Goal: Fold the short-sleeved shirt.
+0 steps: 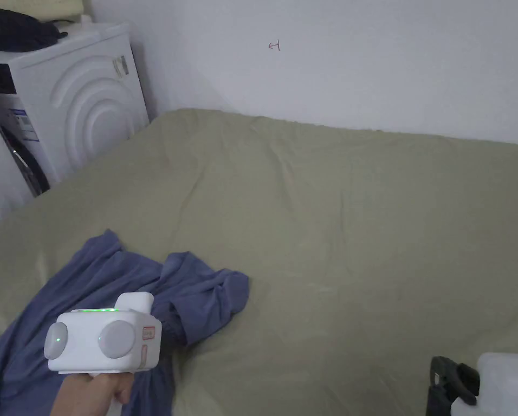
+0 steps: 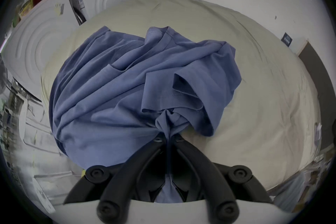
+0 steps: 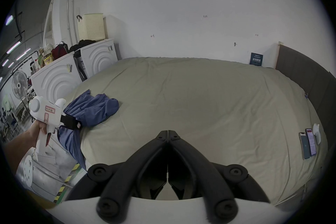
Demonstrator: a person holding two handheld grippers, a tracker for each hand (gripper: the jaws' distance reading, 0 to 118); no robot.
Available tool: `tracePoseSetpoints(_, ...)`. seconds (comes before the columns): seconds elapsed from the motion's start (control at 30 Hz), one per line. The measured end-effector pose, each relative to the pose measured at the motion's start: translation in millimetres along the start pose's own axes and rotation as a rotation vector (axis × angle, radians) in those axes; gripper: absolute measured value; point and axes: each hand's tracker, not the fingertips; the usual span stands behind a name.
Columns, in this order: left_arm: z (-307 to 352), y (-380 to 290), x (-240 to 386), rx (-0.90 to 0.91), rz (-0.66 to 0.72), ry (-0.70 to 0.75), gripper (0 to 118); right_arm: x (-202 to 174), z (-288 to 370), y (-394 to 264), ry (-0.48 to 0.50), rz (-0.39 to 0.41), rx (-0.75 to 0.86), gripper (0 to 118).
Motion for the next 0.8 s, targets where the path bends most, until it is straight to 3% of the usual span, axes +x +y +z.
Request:
tracePoseSetpoints(0.17,26,21,23,0.077,-0.004,-0.037,0,18,17,-3,-0.021,-0.042,0.020,0)
tracePoseSetpoints(0.33,35,60,90,0.143,-0.065,-0.103,0,42,42,-8,-0.082,-0.083,0.048,0)
tracePoseSetpoints(0.8,60,109,410,0.250,-0.387,-0.503,0,131,71,-33,-0.312,-0.180,0.007,0)
